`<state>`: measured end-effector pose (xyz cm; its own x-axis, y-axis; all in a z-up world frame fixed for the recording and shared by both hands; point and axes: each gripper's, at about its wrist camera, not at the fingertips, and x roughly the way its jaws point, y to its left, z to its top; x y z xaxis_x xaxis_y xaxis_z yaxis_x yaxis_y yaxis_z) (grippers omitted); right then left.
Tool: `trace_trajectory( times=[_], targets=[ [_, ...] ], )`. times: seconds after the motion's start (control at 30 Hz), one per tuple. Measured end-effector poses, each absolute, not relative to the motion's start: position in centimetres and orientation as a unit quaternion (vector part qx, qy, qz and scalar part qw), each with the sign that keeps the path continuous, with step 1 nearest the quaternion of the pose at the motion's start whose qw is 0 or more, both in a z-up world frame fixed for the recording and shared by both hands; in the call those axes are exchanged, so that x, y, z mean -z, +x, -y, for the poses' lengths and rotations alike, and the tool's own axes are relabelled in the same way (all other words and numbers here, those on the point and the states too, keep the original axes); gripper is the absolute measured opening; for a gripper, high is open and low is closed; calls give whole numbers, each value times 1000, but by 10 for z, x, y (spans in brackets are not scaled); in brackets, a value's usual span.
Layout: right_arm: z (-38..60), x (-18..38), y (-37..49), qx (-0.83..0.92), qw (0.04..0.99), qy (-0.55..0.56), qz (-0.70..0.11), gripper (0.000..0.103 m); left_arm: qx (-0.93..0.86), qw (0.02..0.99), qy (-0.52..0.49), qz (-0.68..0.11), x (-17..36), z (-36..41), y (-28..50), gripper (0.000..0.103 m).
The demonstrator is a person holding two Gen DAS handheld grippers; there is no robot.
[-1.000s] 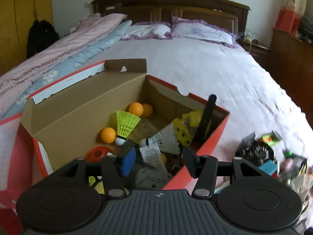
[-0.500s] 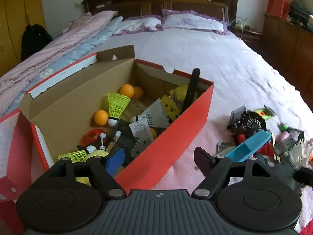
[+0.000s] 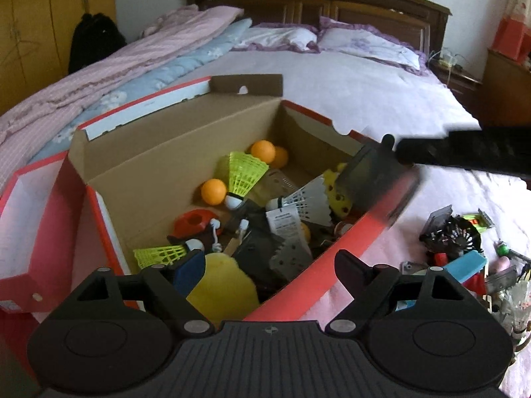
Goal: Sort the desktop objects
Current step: 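Carry the bracket plate and black case into the box and open both tools, then move both open tools back over the pile of items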
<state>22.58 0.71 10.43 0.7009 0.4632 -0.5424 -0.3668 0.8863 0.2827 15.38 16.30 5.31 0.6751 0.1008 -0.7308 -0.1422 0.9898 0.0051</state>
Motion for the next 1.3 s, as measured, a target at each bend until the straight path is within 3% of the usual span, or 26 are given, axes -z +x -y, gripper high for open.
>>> trace_trajectory(
  times=[0.27, 0.5, 0.6, 0.9, 1.3],
  targets=[
    [11, -88, 206, -215, 919, 78, -321, 29, -64, 914, -28, -401, -49, -160, 152, 85],
    [56, -51, 150, -173, 916, 87, -350, 48, -46, 913, -35, -404, -40, -138, 136, 88],
    [77, -33, 123, -152, 914, 89, -365, 49, -53, 920, 12, -389, -34, -118, 121, 90],
    [137, 17, 48, -84, 906, 102, -403, 50, 19, 906, -9, -422, -10, -71, 93, 90],
    [185, 40, 17, -23, 903, 141, -404, 50, 65, 883, 24, -463, 25, -23, 69, 90]
  ],
)
